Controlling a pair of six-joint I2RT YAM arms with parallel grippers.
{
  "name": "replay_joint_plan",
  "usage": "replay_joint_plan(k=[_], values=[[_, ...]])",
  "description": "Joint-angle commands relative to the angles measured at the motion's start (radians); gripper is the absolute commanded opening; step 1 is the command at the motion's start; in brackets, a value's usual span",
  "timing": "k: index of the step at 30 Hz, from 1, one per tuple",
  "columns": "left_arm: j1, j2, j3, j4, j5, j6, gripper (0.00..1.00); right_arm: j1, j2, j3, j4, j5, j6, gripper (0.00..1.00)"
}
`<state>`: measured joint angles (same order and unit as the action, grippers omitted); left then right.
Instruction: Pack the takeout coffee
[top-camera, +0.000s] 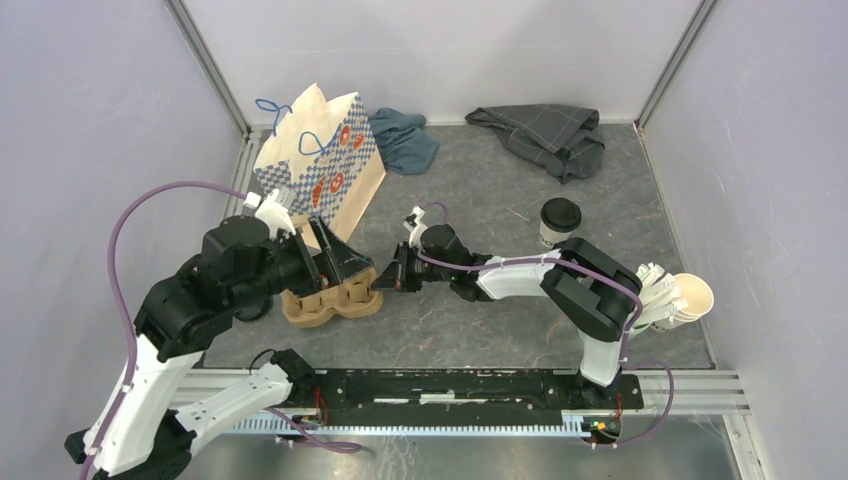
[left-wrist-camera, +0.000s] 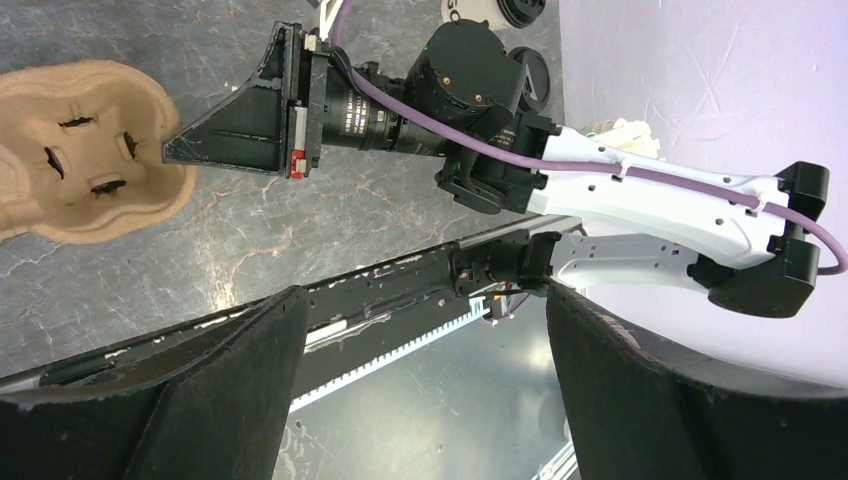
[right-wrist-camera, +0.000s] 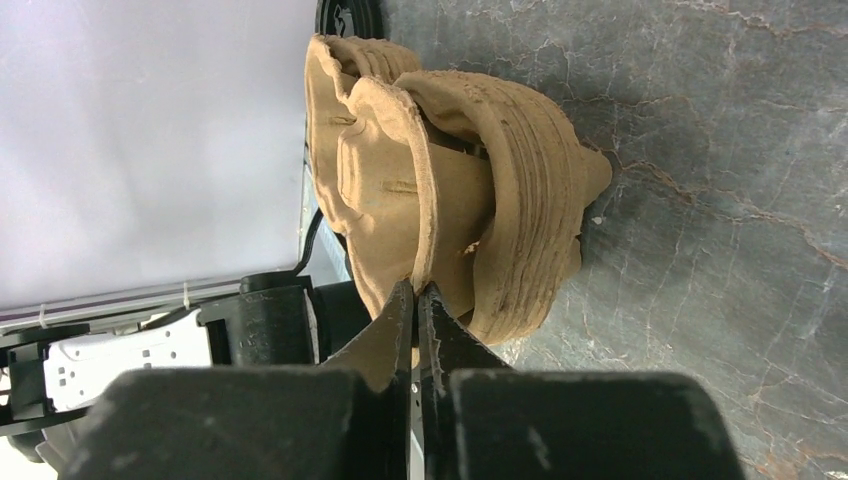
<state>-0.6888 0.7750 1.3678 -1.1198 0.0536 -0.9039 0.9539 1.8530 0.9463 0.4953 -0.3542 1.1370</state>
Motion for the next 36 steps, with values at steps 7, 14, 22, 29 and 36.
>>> replay_joint_plan(k=[7,14,22,29,36], values=[[0.003,0.044,0.172,-0.008,-0.188,-0.014,0.94,0.000,-0.177,0.082,-0.105,0.006,0.010,0.00],[0.003,0.302,0.512,-0.102,-0.458,0.124,0.93,-0.056,-0.395,0.211,-0.470,0.107,-0.212,0.00],[0.214,0.678,0.822,-0.136,-0.585,0.347,1.00,-0.188,-0.656,0.317,-0.957,0.346,-0.592,0.00],[0.432,0.754,0.677,0.103,-0.369,0.379,0.99,-0.255,-0.766,0.504,-1.223,0.577,-0.829,0.00],[0.498,0.797,0.604,0.156,-0.398,0.381,0.87,-0.258,-0.832,0.519,-1.299,0.675,-0.890,0.00]])
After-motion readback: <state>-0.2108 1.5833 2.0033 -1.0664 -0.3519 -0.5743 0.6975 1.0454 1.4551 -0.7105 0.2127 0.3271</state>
